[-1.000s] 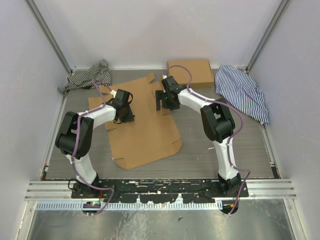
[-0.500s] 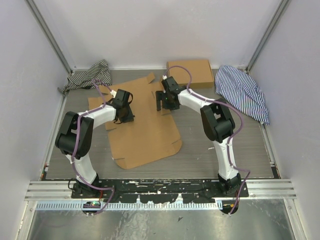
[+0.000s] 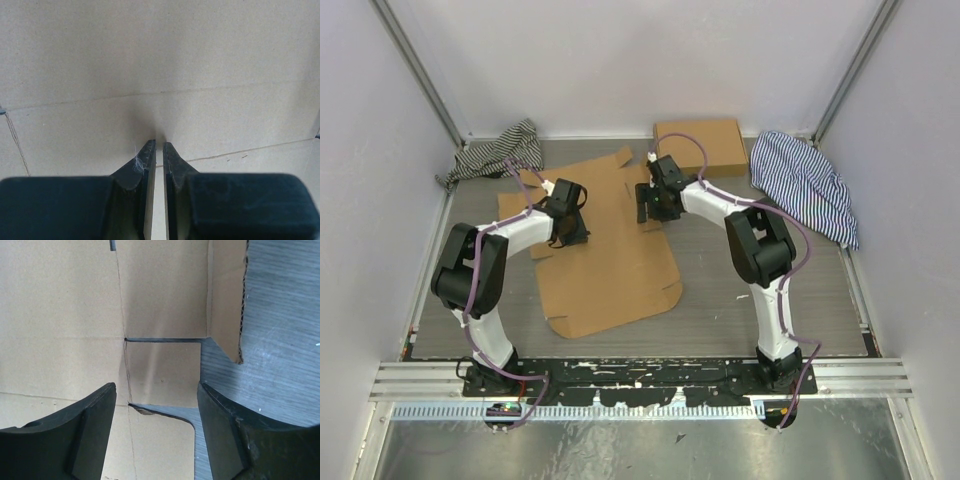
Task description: Fold the paper box
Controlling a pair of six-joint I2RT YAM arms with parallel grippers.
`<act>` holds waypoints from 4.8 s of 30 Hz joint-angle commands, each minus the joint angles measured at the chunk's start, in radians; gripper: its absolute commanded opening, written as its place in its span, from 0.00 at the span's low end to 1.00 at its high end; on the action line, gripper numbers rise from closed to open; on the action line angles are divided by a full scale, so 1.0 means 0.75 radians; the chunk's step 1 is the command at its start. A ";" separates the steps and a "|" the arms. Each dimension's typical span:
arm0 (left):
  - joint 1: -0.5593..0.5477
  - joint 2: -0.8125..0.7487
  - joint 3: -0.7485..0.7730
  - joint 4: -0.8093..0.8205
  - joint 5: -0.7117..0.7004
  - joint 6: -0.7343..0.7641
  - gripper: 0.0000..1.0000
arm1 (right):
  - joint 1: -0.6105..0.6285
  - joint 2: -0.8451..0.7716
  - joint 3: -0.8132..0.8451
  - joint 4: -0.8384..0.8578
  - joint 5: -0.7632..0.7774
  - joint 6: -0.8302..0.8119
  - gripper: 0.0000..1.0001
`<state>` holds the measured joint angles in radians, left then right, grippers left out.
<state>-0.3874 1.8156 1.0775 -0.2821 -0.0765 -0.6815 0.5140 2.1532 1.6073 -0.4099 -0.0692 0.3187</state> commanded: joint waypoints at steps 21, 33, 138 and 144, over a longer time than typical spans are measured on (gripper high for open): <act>-0.044 0.101 -0.052 -0.153 0.063 0.008 0.17 | 0.120 -0.111 0.054 0.069 -0.255 0.043 0.69; -0.044 0.102 -0.056 -0.160 0.058 0.019 0.16 | 0.079 -0.214 0.019 -0.024 0.176 0.030 0.81; 0.098 -0.356 -0.178 -0.368 -0.374 0.052 0.67 | 0.120 -0.219 -0.146 -0.131 0.468 -0.066 0.03; 0.111 -0.298 -0.173 -0.242 -0.289 0.093 0.65 | 0.120 -0.236 -0.175 -0.117 0.435 -0.077 0.03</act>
<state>-0.3099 1.5738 0.9276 -0.5636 -0.3302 -0.6464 0.6067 2.0399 1.4868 -0.5198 0.2775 0.2794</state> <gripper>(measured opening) 0.660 0.077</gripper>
